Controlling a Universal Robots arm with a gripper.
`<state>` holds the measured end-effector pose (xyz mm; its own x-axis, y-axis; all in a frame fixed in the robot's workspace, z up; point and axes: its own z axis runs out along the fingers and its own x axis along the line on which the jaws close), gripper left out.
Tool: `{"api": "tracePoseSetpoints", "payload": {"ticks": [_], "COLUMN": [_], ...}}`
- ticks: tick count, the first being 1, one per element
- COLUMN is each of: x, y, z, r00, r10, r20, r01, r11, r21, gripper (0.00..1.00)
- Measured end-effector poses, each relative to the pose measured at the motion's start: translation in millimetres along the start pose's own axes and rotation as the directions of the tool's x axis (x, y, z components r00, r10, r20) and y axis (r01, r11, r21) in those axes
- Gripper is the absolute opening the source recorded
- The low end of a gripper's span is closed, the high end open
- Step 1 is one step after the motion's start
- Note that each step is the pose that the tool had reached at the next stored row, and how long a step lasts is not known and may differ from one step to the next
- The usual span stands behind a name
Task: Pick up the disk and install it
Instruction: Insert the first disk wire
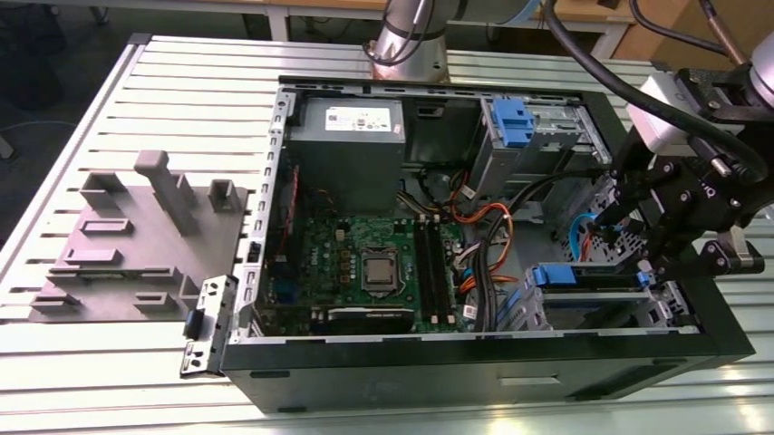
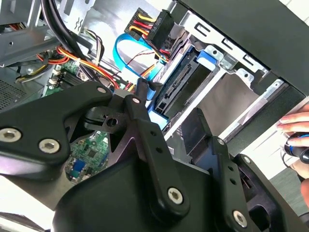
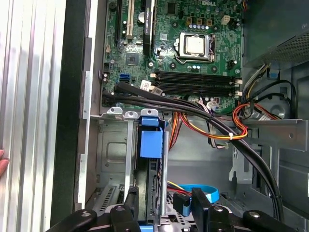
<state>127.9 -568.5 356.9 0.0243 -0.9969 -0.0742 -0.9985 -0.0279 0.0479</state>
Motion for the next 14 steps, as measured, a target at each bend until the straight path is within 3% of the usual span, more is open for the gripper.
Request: {"api": "tracePoseSetpoints", "payload": {"ticks": [7, 9, 10, 14], "x": [0.0, 0.0, 0.0, 0.0], "y": [0.0, 0.0, 0.0, 0.0], "z": [0.1, 0.1, 0.1, 0.1], "r00": [1.0000, 1.0000, 1.0000, 1.0000], "r10": [0.000, 0.000, 0.000, 0.000], "r20": [0.0003, 0.0002, 0.0003, 0.0003], "r01": [0.000, 0.000, 0.000, 0.000], "r11": [1.0000, 1.0000, 1.0000, 1.0000], "r21": [0.0000, 0.0000, 0.0000, 0.0000], "gripper": [0.54, 0.42, 0.42, 0.24]}}
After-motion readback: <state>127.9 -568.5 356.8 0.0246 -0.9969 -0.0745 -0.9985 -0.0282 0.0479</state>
